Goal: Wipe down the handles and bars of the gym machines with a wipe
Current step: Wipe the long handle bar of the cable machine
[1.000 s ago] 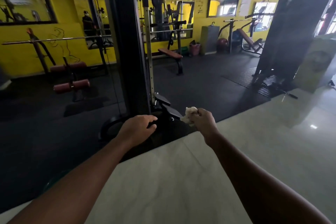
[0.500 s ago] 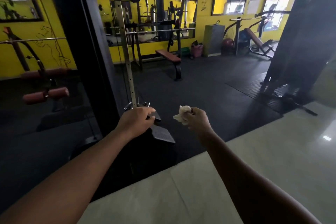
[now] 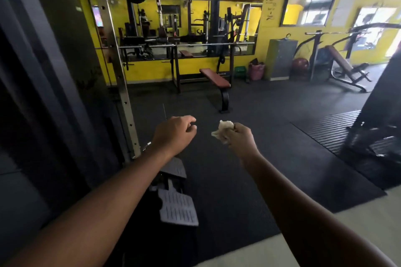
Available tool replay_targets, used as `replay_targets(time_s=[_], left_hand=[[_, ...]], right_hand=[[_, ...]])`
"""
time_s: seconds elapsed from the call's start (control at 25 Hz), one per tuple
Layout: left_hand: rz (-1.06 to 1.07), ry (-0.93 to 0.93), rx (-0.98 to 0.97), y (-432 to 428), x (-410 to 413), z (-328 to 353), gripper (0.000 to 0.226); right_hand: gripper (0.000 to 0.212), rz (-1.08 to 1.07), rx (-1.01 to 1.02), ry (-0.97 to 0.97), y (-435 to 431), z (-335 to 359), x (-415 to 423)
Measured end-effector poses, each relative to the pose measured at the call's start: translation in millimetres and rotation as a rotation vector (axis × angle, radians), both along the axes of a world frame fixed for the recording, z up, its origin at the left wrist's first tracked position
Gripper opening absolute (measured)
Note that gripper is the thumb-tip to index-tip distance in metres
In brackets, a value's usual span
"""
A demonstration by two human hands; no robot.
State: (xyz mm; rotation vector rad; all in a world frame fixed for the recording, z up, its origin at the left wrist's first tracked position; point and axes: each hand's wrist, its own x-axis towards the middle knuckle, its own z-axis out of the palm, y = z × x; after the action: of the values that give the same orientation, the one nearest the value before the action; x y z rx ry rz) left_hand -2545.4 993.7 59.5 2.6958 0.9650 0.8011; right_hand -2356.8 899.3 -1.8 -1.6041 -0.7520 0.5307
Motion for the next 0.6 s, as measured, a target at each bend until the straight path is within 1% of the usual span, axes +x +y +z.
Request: replay_targets(time_s=[0.2,0.36,0.48,0.6], left_hand=[[0.137,-0.152,0.211,85.1,129.3,39.6,0.036],[0.236,-0.177,0.375,153.1,225.0,67.3,0.042],[0.361,-0.177,0.450,194.4,279.4,77.4,0.043],[0.527,-0.170,0.440,228.9,329.1,84.5,0.044]], right_hand=[[0.030,0.075,0.040,-0.024,107.9,38.6,112.5],[0.023,0.126,0.130,-0.051,206.1,62.0,205.3],[0.023,0.189,0.206,-0.040,269.1,71.2,264.3],[0.018,0.341,0.229,0.002,324.8,83.2,313.3]])
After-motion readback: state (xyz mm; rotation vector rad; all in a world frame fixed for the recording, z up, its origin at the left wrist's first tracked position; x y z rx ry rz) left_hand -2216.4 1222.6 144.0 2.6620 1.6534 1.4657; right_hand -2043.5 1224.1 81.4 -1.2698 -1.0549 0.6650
